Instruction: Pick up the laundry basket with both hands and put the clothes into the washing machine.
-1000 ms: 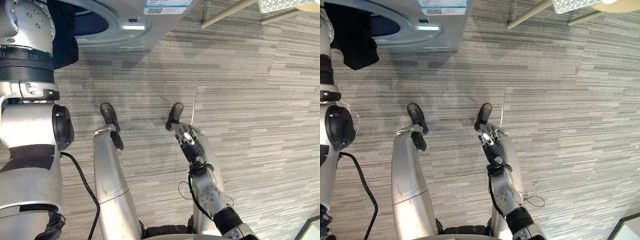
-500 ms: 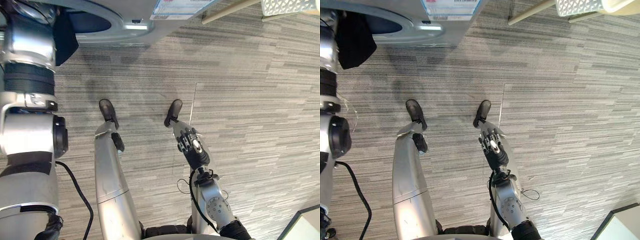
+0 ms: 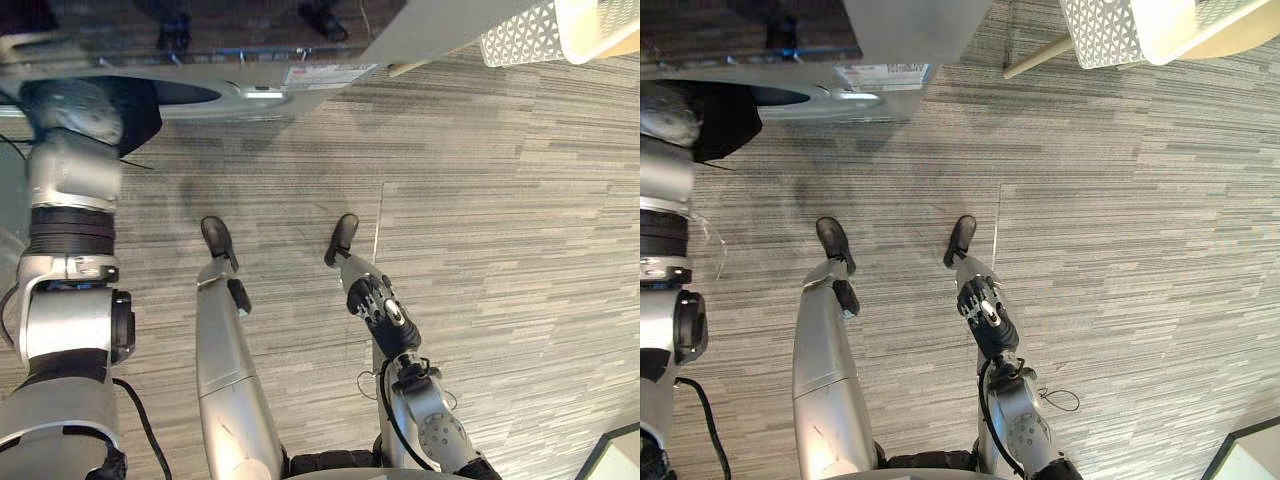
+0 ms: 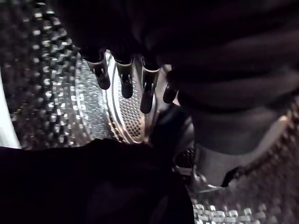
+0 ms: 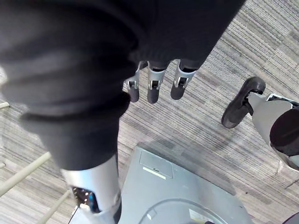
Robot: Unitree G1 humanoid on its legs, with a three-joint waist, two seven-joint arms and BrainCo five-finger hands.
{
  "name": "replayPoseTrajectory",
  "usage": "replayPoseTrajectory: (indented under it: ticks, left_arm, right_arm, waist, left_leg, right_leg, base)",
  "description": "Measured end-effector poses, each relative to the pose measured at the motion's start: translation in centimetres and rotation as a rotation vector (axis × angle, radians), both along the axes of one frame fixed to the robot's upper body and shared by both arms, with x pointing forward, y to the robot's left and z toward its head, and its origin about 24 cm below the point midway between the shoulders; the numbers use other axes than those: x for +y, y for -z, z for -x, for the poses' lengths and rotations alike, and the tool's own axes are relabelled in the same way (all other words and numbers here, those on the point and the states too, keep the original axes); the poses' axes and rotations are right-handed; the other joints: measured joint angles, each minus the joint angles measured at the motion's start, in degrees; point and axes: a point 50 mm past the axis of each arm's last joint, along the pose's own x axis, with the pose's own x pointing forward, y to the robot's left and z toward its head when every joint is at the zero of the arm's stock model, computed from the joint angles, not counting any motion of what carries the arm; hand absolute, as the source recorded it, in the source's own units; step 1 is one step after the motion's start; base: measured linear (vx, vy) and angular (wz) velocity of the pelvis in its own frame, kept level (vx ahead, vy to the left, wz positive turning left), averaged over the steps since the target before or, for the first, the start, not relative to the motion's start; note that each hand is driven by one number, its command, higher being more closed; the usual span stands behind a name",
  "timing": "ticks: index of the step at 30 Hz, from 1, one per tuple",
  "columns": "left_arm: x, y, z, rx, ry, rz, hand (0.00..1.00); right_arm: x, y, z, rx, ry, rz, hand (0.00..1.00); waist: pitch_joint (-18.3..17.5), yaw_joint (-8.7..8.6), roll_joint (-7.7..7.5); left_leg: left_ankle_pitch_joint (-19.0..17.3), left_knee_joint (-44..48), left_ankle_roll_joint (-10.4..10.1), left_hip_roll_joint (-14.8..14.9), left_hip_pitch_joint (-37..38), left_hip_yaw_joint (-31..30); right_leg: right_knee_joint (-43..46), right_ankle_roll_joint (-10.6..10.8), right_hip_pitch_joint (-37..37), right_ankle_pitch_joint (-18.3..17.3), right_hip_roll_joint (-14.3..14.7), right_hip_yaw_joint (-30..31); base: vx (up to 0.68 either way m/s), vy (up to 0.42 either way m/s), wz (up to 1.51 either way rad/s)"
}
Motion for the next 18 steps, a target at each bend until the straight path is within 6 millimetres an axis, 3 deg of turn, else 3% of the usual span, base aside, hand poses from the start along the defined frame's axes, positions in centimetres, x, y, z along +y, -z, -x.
replayPoseTrajectory:
  ticks: [3,5,6,7,9,12,14,18]
  left_arm:
    - [0.9,2.6,1.0,-0.034,0.069,0.114,0.0]
    - [0.5,5.8,1.7,-0.052,0.08,0.179,0.0]
    - [-0.1,9.5,2.2,-0.026,0.073,0.239,0.0]
    - [-0.3,11.2,2.4,-0.004,0.072,0.274,0.0]
    - [-2.2,18.9,3.2,0.162,0.064,0.414,0.0]
    - [-5.2,26.2,5.3,0.353,0.062,0.548,0.0]
    - [-7.4,29.7,7.1,0.461,0.082,0.615,0.0]
    - [-10.6,31.9,9.5,0.531,0.171,0.669,0.0]
  right_arm:
    - [0.2,0.3,0.2,0.014,-0.019,0.013,0.0]
    - [0.1,0.4,0.2,0.022,-0.014,0.02,0.0]
    - [-0.1,0.3,0.1,0.025,-0.003,0.024,0.0]
    - [-0.1,0.3,0.0,0.022,-0.001,0.026,0.0]
    - [-0.7,0.3,-0.2,0.027,0.024,0.059,0.0]
    - [-1.7,0.1,-0.7,0.019,0.08,0.08,0.0]
    - [-2.5,0.3,-0.8,0.031,0.115,0.121,0.0]
    - [-3.0,0.9,-0.7,0.05,0.12,0.201,0.0]
  waist:
    - [0.0,0.2,0.04]
    - [0.0,1.08,0.08]
    - [0.1,1.75,0.11]
    - [0.1,1.79,0.13]
    - [0.1,2.88,0.17]
    - [0.1,3.79,0.22]
    - [0.0,4.59,0.63]
    - [-0.1,4.76,2.05]
  left_leg:
    - [0.0,0.1,0.0,0.1,1.1,0.2]
    - [0.0,0.1,0.0,0.0,1.9,0.4]
    - [0.0,0.1,0.0,0.0,2.5,0.5]
    - [0.0,0.2,0.0,0.0,2.8,0.5]
    - [-0.2,0.2,-0.1,0.0,4.9,0.5]
    - [-0.6,0.0,-0.3,0.1,7.4,0.4]
    - [-0.9,0.1,-0.5,0.1,9.3,0.2]
    - [-1.0,-0.8,-0.5,-1.2,13.9,0.2]
  right_leg:
    - [-0.1,0.0,1.1,0.0,0.4,0.0]
    - [0.7,0.0,1.3,-0.1,0.3,0.2]
    - [1.0,-0.4,1.7,-0.7,0.3,0.5]
    - [1.2,-0.4,2.0,-1.0,0.3,0.6]
    - [2.4,-0.3,3.6,-2.1,0.3,1.0]
    - [3.2,0.3,5.6,-3.3,0.2,1.1]
    - [3.3,-0.1,7.7,-3.6,0.3,1.2]
    - [3.6,0.4,12.1,-4.0,-1.0,1.0]
  base:
    - [0.09,0.005,-0.01]
    - [0.05,0.006,-0.01]
    - [0.03,0.0,0.03]
    - [0.04,-0.007,0.07]
    - [0.02,-0.019,0.11]
    - [-0.03,-0.022,0.1]
    - [-0.05,-0.009,0.04]
    - [-0.05,0.029,0.2]
